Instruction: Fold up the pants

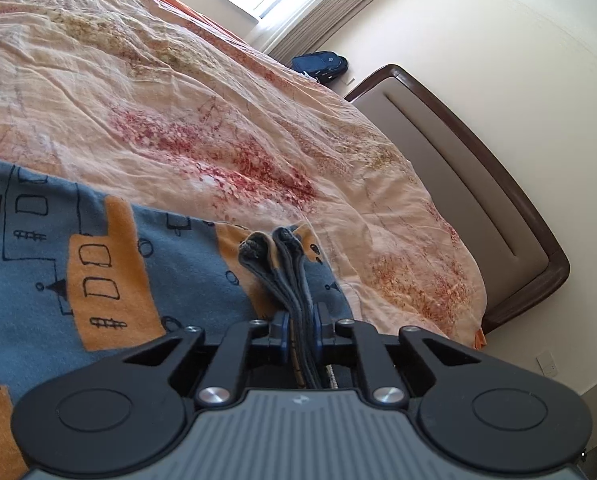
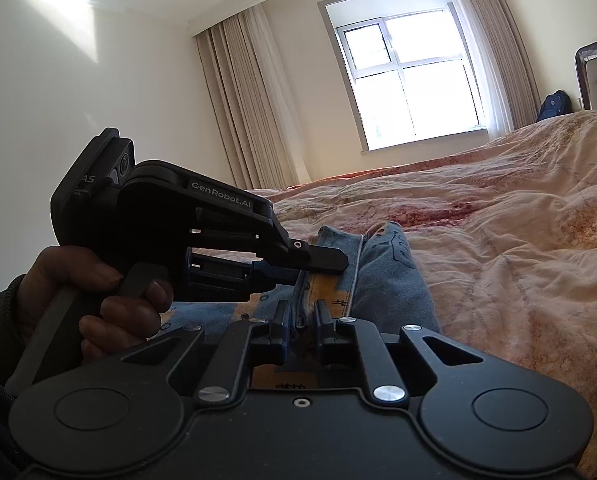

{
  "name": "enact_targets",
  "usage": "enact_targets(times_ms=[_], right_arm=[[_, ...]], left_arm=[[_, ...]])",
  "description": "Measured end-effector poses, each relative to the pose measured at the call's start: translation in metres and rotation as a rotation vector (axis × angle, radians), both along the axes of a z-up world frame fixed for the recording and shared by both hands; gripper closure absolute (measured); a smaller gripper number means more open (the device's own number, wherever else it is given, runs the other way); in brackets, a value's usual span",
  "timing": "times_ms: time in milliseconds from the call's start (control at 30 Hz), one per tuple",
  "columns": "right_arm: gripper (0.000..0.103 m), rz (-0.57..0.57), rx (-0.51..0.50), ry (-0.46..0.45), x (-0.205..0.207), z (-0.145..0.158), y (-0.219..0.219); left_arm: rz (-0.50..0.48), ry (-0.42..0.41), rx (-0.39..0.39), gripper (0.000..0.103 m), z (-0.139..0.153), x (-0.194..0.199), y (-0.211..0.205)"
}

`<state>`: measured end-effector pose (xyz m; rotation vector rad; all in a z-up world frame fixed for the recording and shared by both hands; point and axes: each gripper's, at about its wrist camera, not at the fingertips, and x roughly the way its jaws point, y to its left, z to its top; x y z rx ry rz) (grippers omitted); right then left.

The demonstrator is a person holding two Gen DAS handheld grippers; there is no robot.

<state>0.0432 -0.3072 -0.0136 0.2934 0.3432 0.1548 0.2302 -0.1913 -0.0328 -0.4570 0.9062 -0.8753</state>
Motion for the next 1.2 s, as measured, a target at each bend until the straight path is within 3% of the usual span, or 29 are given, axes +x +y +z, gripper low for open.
enact_targets(times_ms=[300,500,967,1200], right_arm=[[0.089,0.036,-0.003,-0.025,-0.006,0.015,0.010],[0.080,0.094,-0.015,-0.056,-0.010,0.030,0.027],[0.024,0.092,-0.057,-0.060,-0.014,0.041,0.048],[0.012,0.064,-0.059,-0.034,-0.005,0.034,0.046]], left_arm=[[0.008,-0.051,0.052,0.093,0.022,-0.011,0.016],[0.045,-0.062,0.072,0.094,0.035,-0.011,0.049],[0.173,-0.055,0.105,0.094,0.049,-0.031,0.156],[0.284,-0.017,0.122,0.094,0.034,-0.037,0.206]])
